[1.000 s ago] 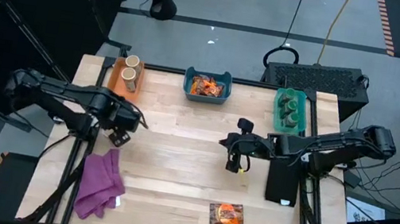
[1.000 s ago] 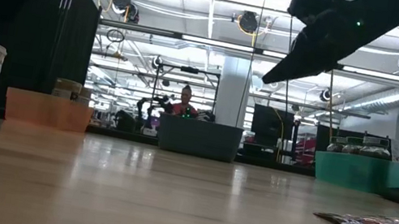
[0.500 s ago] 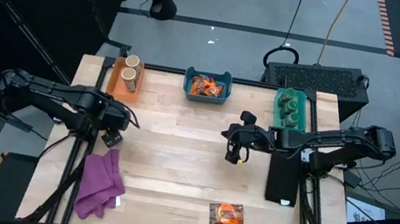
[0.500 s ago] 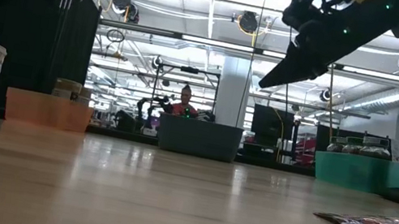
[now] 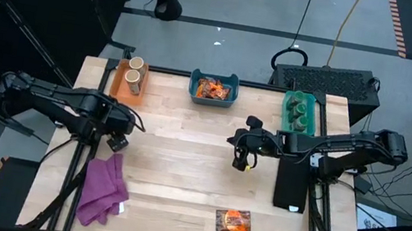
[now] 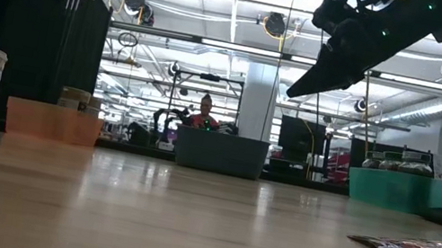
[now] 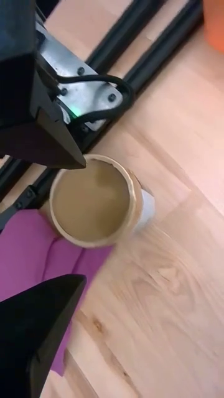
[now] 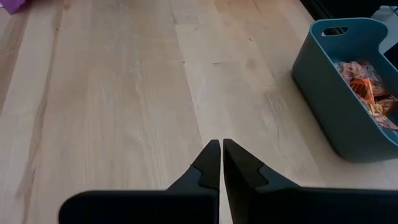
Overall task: Sort spices by type
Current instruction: Put the gold seasoning bottle into the orange bin
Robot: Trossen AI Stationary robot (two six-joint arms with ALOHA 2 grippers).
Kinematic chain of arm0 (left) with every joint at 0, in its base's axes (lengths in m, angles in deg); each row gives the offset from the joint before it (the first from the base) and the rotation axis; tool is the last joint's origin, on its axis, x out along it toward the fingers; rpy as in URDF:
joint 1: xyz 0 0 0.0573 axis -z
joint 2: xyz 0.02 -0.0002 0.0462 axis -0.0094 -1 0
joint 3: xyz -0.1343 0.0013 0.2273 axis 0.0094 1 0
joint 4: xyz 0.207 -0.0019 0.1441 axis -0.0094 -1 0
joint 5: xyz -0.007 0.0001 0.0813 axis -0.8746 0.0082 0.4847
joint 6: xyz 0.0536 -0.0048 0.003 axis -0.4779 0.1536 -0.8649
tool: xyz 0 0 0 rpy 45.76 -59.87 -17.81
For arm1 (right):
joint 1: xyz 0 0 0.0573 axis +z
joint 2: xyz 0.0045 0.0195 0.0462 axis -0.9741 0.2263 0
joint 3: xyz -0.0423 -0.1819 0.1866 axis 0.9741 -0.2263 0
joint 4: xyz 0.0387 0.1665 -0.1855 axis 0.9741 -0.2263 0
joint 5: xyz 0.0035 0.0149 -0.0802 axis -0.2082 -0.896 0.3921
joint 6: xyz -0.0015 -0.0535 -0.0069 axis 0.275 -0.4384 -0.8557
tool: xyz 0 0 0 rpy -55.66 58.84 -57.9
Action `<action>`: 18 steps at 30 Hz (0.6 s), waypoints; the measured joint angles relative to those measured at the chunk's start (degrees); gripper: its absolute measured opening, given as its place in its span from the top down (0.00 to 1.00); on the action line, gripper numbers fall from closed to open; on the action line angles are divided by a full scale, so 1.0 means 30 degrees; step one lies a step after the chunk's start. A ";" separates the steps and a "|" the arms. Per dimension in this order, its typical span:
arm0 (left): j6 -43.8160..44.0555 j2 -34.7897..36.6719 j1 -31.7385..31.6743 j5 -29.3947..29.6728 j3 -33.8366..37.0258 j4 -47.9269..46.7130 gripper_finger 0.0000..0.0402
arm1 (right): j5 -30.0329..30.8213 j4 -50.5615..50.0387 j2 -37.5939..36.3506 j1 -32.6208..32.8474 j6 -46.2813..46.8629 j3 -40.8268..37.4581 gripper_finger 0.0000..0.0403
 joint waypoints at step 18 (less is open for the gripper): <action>-0.1448 0.0000 0.0000 -0.0911 0.0000 0.1413 0.21 | 0.0015 -0.0005 0.0000 -0.0002 -0.0061 -0.0002 1.00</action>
